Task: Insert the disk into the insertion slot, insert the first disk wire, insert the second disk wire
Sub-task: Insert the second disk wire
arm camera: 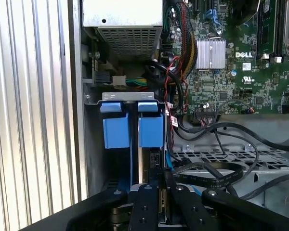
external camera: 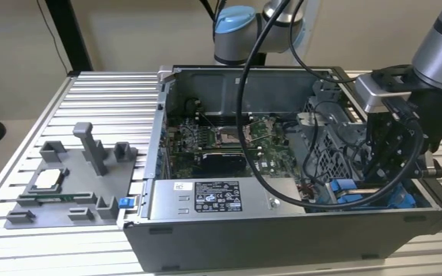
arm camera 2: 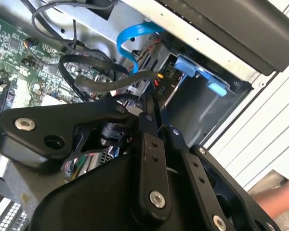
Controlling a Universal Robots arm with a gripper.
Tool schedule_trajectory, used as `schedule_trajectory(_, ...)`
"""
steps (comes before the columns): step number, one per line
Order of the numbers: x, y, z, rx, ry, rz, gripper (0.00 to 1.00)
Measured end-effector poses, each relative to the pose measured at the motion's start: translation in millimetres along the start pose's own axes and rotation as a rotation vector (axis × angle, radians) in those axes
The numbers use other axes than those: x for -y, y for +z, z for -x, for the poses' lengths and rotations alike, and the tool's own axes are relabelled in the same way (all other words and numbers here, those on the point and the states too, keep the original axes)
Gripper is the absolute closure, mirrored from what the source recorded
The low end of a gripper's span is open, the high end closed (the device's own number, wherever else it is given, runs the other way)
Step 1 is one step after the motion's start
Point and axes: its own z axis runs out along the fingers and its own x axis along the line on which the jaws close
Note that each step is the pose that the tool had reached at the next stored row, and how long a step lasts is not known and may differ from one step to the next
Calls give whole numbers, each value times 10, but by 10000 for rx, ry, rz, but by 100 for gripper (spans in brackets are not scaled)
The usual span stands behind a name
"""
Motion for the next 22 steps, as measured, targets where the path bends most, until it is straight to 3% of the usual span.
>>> schedule_trajectory(11,-3,95,0,-16,0,-31,100)
schedule_trajectory(12,-1,101,1,-3,-2,-33,0)
schedule_trajectory(15,0,72,0,21,-3,-28,0)
schedule_trajectory(21,5,-211,4,2,0,-29,0)
schedule_trajectory(22,7,-302,6,0,0,-29,0)
